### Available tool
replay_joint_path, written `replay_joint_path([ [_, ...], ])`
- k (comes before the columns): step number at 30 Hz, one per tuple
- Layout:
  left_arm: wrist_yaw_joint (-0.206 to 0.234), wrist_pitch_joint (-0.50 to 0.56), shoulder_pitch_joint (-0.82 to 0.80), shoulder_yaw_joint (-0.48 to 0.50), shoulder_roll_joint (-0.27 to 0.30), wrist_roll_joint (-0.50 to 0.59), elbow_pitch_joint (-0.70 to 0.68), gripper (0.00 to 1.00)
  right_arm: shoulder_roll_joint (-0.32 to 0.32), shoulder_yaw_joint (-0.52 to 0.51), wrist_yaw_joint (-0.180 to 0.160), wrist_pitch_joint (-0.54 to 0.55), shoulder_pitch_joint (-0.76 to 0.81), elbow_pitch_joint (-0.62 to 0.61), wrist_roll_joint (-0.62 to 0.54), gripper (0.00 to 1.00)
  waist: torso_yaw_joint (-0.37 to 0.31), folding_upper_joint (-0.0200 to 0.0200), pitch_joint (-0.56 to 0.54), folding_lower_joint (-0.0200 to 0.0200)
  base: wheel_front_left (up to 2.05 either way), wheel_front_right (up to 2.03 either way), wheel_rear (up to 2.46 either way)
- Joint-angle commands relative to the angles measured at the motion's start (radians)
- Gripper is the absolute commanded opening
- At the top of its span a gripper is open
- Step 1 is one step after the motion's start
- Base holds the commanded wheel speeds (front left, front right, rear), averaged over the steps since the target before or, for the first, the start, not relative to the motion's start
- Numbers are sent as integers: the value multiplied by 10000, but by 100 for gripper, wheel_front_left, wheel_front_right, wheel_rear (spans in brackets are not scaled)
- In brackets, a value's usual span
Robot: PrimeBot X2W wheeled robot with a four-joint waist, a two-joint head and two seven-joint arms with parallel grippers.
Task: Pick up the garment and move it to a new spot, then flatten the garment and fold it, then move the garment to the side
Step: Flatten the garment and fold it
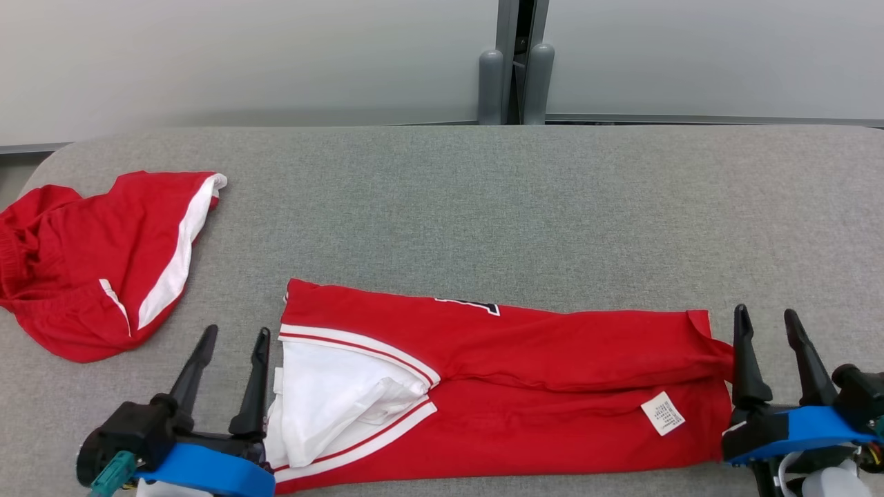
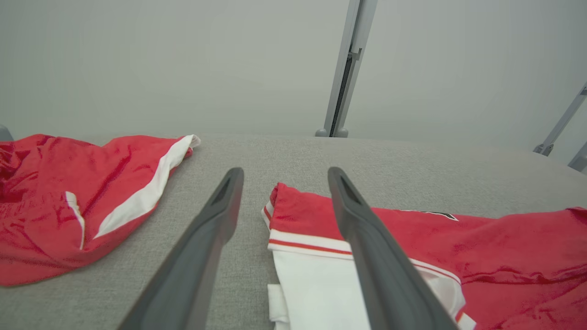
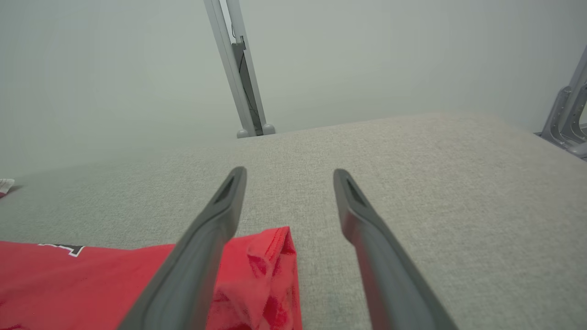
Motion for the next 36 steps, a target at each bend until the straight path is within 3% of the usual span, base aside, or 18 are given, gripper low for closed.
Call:
replay_joint_path([
  [1, -11, -36, 206, 380, -141, 305, -216, 100, 29, 7, -3, -4, 88, 163, -58, 100, -3, 0, -6, 0, 0, 0, 0],
  [9, -321, -36, 608, 2117, -1140, 1717, -1122, 100, 128, 163, -3, 11, -355, 2107, -259, 100, 67, 0, -32, 0, 0, 0, 0],
  [19, -699, -36, 802, 3098, -1721, 2464, -1177, 100, 309, 567, -3, 181, -924, 4195, -24, 100, 126, 0, 18, 0, 0, 0, 0],
  [20, -707, -36, 810, 3136, -1743, 2512, -1181, 100, 321, 668, -2, 216, -921, 4325, 53, 87, 134, 0, 18, 0, 0, 0, 0],
  [21, -726, -34, 827, 3169, -1758, 2548, -1176, 100, 337, 769, -2, 245, -923, 4438, 139, 46, 140, 0, 15, 0, 0, 0, 0],
  [23, -759, -36, 847, 3238, -1781, 2609, -1180, 100, 326, 955, -2, 248, -955, 4576, 286, 0, 132, 0, 9, 0, 0, 0, 0],
  [29, -797, -36, 909, 3395, -1833, 2805, -1257, 100, -102, 986, -6, 66, -1280, 4367, 675, 0, 40, 0, -39, 0, 0, 0, 0],
  [36, -828, -36, 913, 3424, -1841, 2906, -1248, 100, -1252, -255, -9, -3, -1656, 4150, 664, 0, -81, 0, -29, 0, 0, 0, 0],
])
